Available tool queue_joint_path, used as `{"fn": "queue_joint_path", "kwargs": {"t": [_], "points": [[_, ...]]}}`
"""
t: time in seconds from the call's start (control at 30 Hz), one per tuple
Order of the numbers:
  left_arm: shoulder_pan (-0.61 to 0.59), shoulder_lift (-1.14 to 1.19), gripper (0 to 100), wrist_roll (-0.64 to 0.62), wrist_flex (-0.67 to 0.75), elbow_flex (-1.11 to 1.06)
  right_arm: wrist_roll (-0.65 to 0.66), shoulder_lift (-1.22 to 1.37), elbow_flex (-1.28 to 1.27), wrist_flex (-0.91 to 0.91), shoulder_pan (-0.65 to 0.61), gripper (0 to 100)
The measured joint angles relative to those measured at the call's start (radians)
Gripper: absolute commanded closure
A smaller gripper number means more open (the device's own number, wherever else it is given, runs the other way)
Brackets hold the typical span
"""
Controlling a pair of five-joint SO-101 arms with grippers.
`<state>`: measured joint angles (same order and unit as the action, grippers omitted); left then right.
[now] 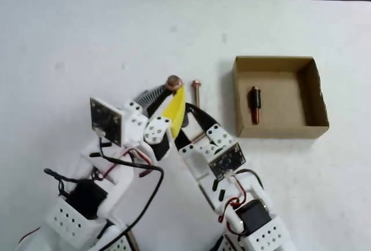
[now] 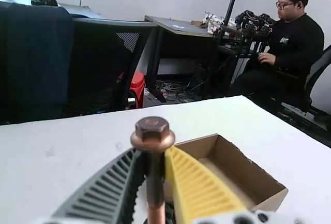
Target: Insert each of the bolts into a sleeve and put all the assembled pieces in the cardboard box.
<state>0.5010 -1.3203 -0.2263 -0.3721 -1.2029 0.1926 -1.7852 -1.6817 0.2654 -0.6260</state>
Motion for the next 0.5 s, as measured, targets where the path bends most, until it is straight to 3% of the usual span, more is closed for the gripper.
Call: {"fn": "queue_joint_path", "kwargs": {"t": [0.27, 0.5], "points": [[0.005, 0.000, 98, -0.002, -0.015, -0.011, 0.000, 0.000, 0.000, 0.000, -0.002, 97.2], [0.011, 0.000, 98, 0.002, -0.175, -0.011, 0.000, 0.000, 0.000, 0.000, -0.003, 97.2]]}}
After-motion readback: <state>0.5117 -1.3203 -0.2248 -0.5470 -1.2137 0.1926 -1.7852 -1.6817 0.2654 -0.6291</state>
